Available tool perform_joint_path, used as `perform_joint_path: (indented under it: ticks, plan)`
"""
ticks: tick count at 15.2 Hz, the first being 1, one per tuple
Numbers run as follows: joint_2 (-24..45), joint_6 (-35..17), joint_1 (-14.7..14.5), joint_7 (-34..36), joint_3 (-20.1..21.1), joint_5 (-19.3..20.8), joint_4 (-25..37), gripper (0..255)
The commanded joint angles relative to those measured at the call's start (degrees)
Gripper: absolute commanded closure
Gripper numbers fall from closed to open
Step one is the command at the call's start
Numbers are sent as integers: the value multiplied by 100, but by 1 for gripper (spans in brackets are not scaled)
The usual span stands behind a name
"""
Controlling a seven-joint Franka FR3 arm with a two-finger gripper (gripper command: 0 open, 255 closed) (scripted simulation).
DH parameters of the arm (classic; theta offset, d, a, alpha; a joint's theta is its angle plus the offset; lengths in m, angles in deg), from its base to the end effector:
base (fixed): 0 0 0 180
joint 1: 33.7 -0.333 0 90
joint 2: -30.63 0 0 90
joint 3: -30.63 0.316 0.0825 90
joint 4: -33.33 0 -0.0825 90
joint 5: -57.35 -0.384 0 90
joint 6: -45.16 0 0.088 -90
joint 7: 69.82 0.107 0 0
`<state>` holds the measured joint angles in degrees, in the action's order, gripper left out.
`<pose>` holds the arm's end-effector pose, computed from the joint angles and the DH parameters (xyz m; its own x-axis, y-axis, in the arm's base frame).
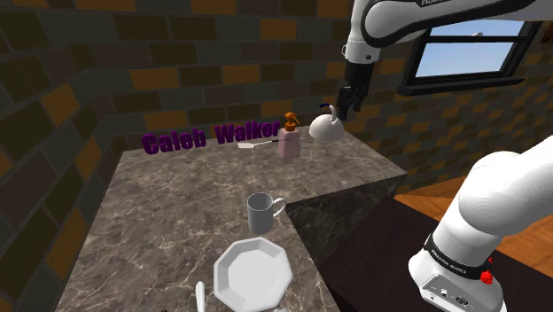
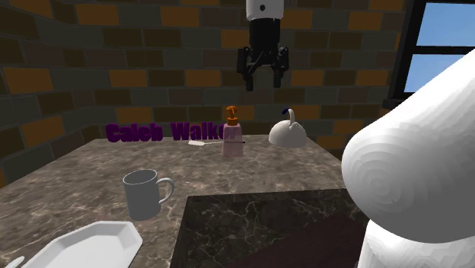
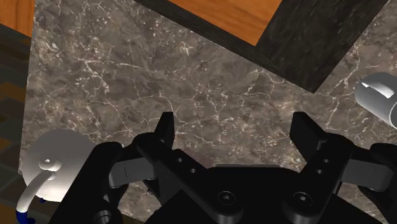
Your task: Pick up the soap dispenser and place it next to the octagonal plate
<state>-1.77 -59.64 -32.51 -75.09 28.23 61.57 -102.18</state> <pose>0.3831 -0.0320 0.5328 0.9983 0.0539 0.0242 0.0526 -0.9973 0.0517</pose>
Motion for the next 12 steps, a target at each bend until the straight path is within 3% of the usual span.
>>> perform_joint_path:
  ticks: [1, 12]
  plan:
    - [428, -381, 7, -60, -87, -34, 137, 0]
    - [2688, -1663, 4, -517, -449, -558, 1526, 0]
